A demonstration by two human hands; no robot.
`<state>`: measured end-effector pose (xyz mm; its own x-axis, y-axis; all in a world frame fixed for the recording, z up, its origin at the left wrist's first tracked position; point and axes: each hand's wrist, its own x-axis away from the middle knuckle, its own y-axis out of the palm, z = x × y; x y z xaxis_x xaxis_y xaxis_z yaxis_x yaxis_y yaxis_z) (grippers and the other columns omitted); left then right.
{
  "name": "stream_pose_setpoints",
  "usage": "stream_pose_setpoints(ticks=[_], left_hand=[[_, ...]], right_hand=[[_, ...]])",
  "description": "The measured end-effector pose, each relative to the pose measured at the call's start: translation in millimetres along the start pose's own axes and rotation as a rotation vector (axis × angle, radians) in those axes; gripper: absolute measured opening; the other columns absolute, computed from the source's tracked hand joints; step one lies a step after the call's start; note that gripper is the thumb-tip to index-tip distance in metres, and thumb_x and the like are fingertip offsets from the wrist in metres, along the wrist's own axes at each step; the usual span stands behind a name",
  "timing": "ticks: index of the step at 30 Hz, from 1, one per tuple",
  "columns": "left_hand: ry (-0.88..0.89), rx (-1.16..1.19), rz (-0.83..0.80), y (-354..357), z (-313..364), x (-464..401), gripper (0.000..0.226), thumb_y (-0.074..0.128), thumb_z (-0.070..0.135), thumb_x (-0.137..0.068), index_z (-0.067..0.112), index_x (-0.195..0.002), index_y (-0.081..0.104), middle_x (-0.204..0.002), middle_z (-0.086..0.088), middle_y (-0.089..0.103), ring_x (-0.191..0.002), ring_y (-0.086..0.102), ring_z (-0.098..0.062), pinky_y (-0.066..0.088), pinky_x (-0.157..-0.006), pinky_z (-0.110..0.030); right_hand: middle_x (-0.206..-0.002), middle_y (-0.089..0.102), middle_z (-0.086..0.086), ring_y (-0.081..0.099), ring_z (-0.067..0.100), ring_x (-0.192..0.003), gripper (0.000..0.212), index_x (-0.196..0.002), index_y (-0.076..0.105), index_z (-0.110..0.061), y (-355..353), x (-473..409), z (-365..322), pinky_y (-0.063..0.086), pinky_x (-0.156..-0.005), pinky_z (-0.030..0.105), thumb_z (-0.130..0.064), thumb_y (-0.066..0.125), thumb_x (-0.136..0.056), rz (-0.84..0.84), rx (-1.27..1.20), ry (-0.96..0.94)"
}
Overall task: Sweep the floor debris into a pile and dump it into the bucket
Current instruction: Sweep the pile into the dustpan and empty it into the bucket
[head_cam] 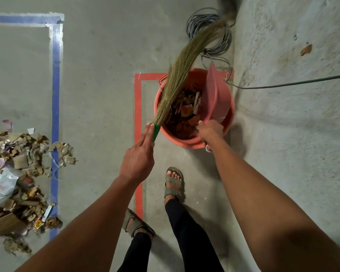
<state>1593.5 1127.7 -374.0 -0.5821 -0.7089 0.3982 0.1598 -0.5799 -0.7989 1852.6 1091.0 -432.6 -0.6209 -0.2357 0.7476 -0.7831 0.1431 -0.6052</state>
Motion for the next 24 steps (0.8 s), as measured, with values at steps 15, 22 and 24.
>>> stream_pose_setpoints(ticks=[15,22,24], left_hand=[[-0.010,0.124,-0.015,75,-35,-34,0.068,0.035,0.025,-0.112,0.036,-0.165,-0.007,-0.172,0.015,0.005,-0.090,0.066,-0.026,0.060,-0.076,-0.048],[-0.003,0.183,0.032,45,-19,-34,0.067,0.034,0.026,-0.112,0.040,-0.164,-0.006,-0.171,0.017,0.006,-0.102,0.067,-0.028,0.061,-0.077,-0.048],[-0.003,0.192,0.068,38,-18,-37,0.068,0.035,0.025,-0.112,0.041,-0.164,-0.005,-0.171,0.017,0.009,-0.106,0.066,-0.029,0.059,-0.078,-0.047]], right_hand=[[-0.068,0.047,0.009,0.042,0.017,-0.053,0.017,-0.096,0.049,-0.004,65,-82,13,0.033,-0.029,0.015,-0.004,0.038,-0.108,-0.505,0.189,0.208],[-0.057,0.041,0.003,0.031,0.013,-0.046,0.049,-0.072,0.046,-0.013,11,-93,-27,0.029,-0.046,0.025,-0.045,0.042,-0.109,-0.616,0.337,0.288],[-0.059,0.044,0.007,0.035,0.017,-0.050,0.053,-0.075,0.052,-0.009,8,-91,-40,0.033,-0.054,0.030,-0.050,0.041,-0.108,-0.622,0.472,0.253]])
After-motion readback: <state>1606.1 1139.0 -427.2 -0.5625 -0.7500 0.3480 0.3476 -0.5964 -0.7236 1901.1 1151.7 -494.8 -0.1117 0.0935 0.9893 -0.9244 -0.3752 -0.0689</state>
